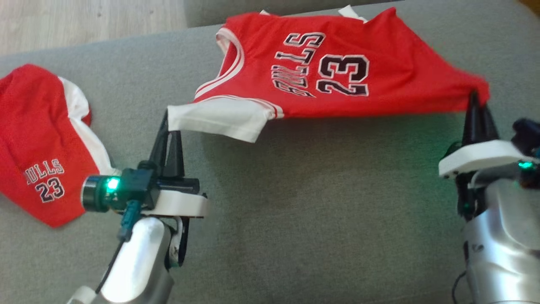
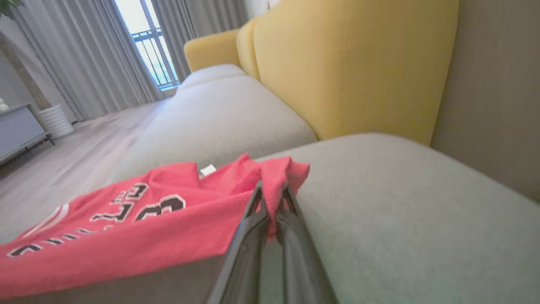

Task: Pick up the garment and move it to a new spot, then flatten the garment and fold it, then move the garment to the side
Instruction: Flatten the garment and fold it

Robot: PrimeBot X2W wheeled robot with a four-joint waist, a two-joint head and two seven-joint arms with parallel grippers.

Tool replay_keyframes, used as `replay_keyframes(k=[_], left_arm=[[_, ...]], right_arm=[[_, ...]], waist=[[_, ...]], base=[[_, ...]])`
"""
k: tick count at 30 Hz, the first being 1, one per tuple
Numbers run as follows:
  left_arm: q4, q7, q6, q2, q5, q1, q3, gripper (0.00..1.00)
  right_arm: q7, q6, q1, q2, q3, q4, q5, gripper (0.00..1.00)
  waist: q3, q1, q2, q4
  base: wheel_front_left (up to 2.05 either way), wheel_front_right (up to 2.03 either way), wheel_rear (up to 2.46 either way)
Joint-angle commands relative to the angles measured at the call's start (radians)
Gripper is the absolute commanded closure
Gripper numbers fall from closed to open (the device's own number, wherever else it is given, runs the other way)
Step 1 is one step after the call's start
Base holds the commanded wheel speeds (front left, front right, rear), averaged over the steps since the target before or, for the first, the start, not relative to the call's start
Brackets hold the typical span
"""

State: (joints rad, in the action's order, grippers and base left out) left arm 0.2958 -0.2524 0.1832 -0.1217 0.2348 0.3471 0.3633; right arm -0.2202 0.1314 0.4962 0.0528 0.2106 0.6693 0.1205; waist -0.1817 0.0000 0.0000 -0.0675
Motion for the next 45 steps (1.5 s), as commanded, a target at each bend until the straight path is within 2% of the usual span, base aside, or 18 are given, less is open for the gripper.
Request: replay_keyframes(k=[1,15,20,25,27,31,32,35,38,40,42,45], left_arm=[[-0.044,-0.009,-0.004,-0.025,-0.011,0.019,-0.043,1.0],[-0.291,-0.009,-0.018,-0.075,-0.072,0.021,-0.145,1.0],[-0.416,-0.009,-0.013,-0.11,-0.089,-0.041,-0.174,1.0],[-0.518,0.048,-0.011,-0.149,-0.096,-0.095,-0.18,1.0],[-0.542,0.094,-0.023,-0.169,-0.096,-0.096,-0.175,1.0],[-0.512,0.208,-0.087,-0.216,-0.088,-0.031,-0.147,1.0],[-0.512,0.208,-0.087,-0.216,-0.088,-0.031,-0.147,1.0],[-0.452,0.278,-0.153,-0.254,-0.089,0.094,-0.126,1.0],[-0.349,0.338,-0.232,-0.298,-0.099,0.273,-0.106,1.0],[-0.269,0.361,-0.269,-0.317,-0.106,0.42,-0.088,1.0],[-0.174,0.361,-0.29,-0.325,-0.112,0.576,-0.067,1.0],[-0.008,0.341,-0.302,-0.333,-0.127,0.789,-0.051,1.0]], right_arm=[[-0.009,-0.001,-0.002,0.01,-0.03,-0.053,-0.006,1.0],[0.144,-0.001,-0.107,0.089,-0.119,-0.558,0.023,1.0],[0.218,-0.001,-0.179,0.1,-0.139,-0.742,0.043,1.0],[0.293,-0.001,-0.239,0.104,-0.122,-0.861,0.038,1.0],[0.315,-0.001,-0.246,0.109,-0.121,-0.888,0.038,1.0],[0.366,-0.001,-0.204,0.135,-0.139,-0.883,0.035,1.0],[0.366,-0.001,-0.204,0.135,-0.139,-0.883,0.035,1.0],[0.421,-0.001,-0.106,0.183,-0.159,-0.818,0.023,1.0],[0.441,-0.001,0.061,0.236,-0.19,-0.717,0.025,1.0],[0.444,-0.001,0.196,0.26,-0.215,-0.632,0.041,1.0],[0.431,-0.001,0.34,0.286,-0.256,-0.539,0.039,1.0],[0.378,-0.001,0.559,0.269,-0.293,-0.361,0.039,1.0]], waist=[[0.01,0.0,0.0,-0.008],[0.123,0.0,0.0,-0.023],[0.152,0.0,0.0,-0.023],[0.134,0.0,0.0,-0.018],[0.114,0.0,0.0,-0.017],[0.045,0.0,0.0,-0.017],[0.045,0.0,0.0,-0.017],[-0.043,0.0,0.0,-0.019],[-0.142,0.0,0.0,-0.022],[-0.21,0.0,0.0,-0.019],[-0.26,0.0,0.0,-0.015],[-0.3,0.0,0.0,-0.032]], base=[[0.0,0.0,0.0],[0.0,0.0,0.0],[0.0,0.0,0.0],[0.0,0.0,0.0],[0.0,0.0,0.0],[0.0,0.0,0.0],[0.0,0.0,0.0],[0.0,0.0,0.0],[0.0,0.0,0.0],[0.0,0.0,0.0],[0.0,0.0,0.0],[0.0,0.0,0.0]])
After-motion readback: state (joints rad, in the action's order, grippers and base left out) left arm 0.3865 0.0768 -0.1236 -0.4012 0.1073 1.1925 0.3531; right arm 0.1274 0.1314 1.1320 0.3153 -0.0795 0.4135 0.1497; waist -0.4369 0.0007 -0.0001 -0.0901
